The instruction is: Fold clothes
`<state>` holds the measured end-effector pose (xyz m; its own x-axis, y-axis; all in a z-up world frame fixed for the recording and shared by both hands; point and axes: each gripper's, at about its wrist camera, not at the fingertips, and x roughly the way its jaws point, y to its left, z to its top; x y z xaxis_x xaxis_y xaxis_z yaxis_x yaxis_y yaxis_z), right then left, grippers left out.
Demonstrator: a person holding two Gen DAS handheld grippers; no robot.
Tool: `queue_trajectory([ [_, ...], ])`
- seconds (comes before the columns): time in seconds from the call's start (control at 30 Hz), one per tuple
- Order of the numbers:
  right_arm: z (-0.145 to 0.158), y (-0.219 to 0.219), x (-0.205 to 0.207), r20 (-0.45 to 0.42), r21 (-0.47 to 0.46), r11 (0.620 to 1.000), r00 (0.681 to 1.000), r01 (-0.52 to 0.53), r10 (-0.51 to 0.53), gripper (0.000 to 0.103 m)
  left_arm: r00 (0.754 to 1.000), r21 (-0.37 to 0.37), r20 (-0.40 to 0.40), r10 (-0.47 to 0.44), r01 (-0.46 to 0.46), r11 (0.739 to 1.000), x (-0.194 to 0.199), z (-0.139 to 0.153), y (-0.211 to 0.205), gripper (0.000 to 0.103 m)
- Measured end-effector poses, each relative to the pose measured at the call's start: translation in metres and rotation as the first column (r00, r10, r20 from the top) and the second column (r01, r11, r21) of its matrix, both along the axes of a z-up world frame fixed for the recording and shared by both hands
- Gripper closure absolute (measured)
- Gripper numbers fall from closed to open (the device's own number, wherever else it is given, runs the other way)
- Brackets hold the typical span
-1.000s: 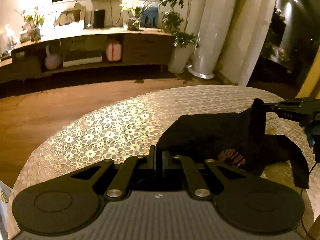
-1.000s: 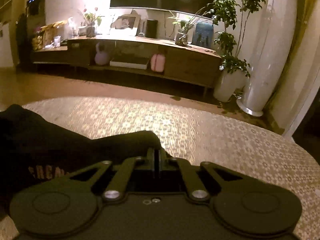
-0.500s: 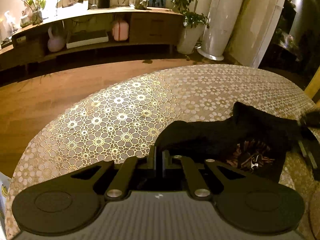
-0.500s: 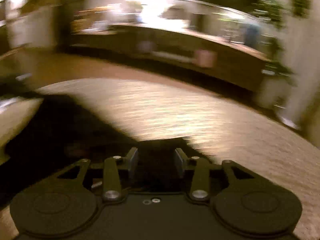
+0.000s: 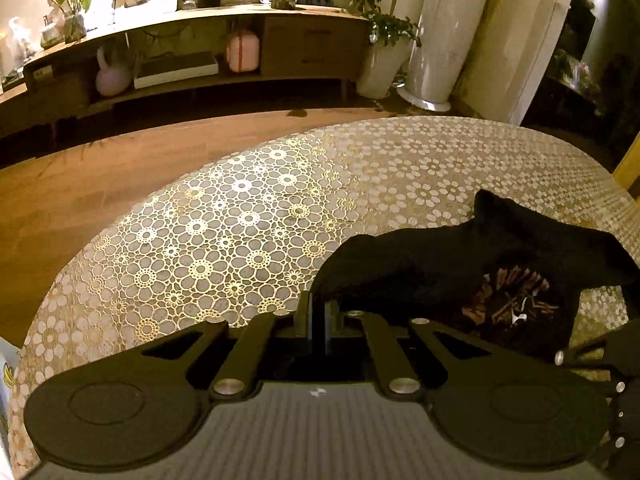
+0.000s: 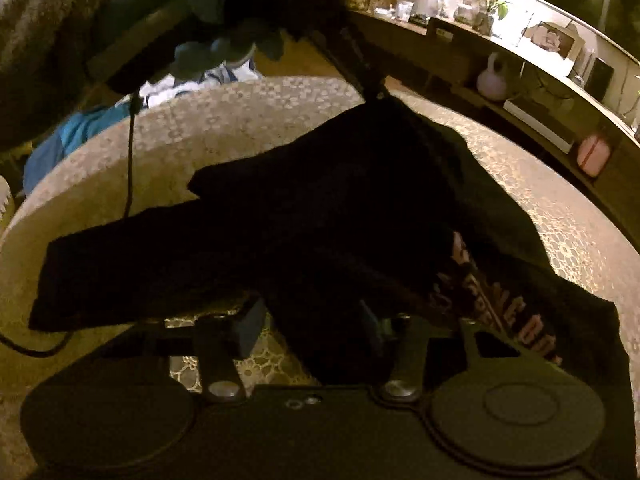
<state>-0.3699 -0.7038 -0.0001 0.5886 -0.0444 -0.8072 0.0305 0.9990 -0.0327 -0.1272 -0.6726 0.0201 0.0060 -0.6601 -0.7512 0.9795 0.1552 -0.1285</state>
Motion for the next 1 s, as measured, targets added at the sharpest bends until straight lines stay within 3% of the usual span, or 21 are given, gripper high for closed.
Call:
queue_trajectory([
  [0.13,0.001,-0.003,0.002,0.011,0.004,1.000,1.000,0.028,-0.028,0.000,1.000,-0.002,0.004,0.014,-0.014,1.000,0.002,-0.001,-0.001,0.099],
  [0.27,0.017,0.004,-0.021,0.064,0.013,0.999,0.997,0.039,-0.040,0.000,1.000,-0.004,0.009,0.024,-0.024,1.000,0.005,0.000,0.000,0.099],
  [0.47,0.035,0.023,-0.096,0.020,0.044,0.997,0.998,0.067,-0.068,0.000,0.999,0.001,0.017,0.039,-0.039,0.999,0.012,0.006,0.005,0.099],
  [0.67,0.037,0.039,-0.191,-0.077,0.080,0.968,0.969,0.240,-0.234,0.000,0.996,0.024,0.041,0.074,-0.075,0.997,0.019,0.002,0.013,0.099],
  [0.8,0.041,0.044,-0.231,-0.115,0.087,0.942,0.943,0.324,-0.314,0.000,0.997,0.056,0.021,0.078,-0.079,0.995,0.025,-0.007,0.016,0.099],
  [0.9,0.051,0.045,-0.238,-0.128,0.109,0.941,0.943,0.320,-0.306,0.000,0.999,0.083,-0.029,-0.014,0.016,0.996,0.017,-0.011,0.020,0.098],
  [1.0,0.073,0.037,-0.236,-0.068,0.117,0.949,0.956,0.292,-0.286,0.000,0.992,0.097,-0.010,-0.125,0.125,0.987,-0.004,-0.010,0.024,0.093],
])
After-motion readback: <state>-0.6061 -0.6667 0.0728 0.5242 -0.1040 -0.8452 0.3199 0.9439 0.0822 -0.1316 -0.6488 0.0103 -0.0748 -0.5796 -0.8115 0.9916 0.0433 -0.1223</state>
